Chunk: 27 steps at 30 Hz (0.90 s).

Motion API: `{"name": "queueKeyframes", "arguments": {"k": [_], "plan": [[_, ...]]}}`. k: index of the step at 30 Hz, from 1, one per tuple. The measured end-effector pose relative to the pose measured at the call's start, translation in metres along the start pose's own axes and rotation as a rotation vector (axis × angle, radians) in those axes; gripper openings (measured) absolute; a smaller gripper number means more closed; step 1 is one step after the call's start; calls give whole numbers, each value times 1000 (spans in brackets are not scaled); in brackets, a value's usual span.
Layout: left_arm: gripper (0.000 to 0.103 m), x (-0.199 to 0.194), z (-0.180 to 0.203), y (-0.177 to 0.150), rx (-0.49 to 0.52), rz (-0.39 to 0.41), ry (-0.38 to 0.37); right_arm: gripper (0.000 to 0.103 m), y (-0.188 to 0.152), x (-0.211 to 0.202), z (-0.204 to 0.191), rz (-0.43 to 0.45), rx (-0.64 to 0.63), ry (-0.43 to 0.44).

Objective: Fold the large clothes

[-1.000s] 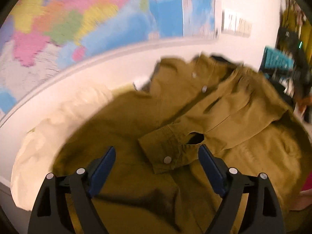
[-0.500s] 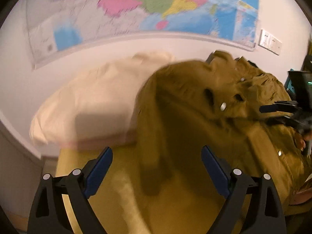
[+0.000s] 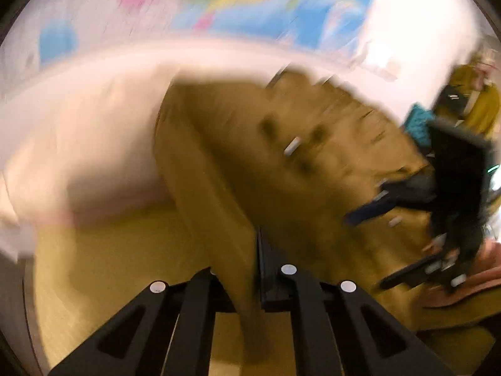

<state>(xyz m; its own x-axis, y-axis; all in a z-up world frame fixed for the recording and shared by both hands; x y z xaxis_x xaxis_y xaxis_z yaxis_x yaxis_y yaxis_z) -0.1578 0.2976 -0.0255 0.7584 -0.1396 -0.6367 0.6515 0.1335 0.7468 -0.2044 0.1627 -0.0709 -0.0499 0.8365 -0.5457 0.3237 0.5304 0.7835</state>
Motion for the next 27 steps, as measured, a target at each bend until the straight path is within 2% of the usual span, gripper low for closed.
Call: {"name": "queueKeyframes", "arguments": {"k": [3,5,8,11,13,15,16,17,18,20,22,23,25,26,27], "plan": [[4,-22,31,42,88,85,-27,78,18,-15,-17,73,-15,65],[4,-22,51,59,134,96,-51,81,28,-22,-33,114,-37,125],[4,1,80,71,187,49,-74,85,37,-24,-36,169,-7,140],[4,22,98,75,180,0,-129,85,39,-21,-18,200,25,54],[4,38,111,81,169,-25,-159,76,41,-22,1,226,61,-22],[6,49,122,87,158,-45,-186,46,45,-31,28,265,148,-81],[10,53,129,91,155,-52,-206,35,46,-36,37,281,188,-84],[11,55,135,95,146,-55,-220,10,48,-46,50,305,244,-71],[15,55,140,97,144,-53,-226,1,49,-55,60,330,277,-63],[26,56,148,107,150,-43,-229,1,50,-82,75,392,305,-58],[44,55,157,114,153,-34,-250,1,51,-112,85,447,337,-2],[44,53,161,119,150,-20,-265,1,51,-131,93,478,352,-4],[44,55,168,125,161,-12,-279,1,45,-154,101,507,350,-62],[44,57,173,127,168,-5,-287,5,41,-163,108,498,352,-86],[44,61,177,128,175,-11,-292,24,38,-170,115,490,361,-98]]}}
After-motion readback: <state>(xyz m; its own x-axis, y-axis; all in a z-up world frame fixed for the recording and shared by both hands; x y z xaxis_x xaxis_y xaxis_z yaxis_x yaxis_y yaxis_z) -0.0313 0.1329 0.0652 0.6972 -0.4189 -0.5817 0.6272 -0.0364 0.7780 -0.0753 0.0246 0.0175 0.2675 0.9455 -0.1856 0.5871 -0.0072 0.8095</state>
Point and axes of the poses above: each gripper's, at about its wrist camera, not at the fingertips, and x roughly the way its jaws point, z to its right, y to its top, the point moved 10 cm from there along x, roughly the way its jaws point, and after that the axes turned 7 degrees about z, right-handed, at the moved point
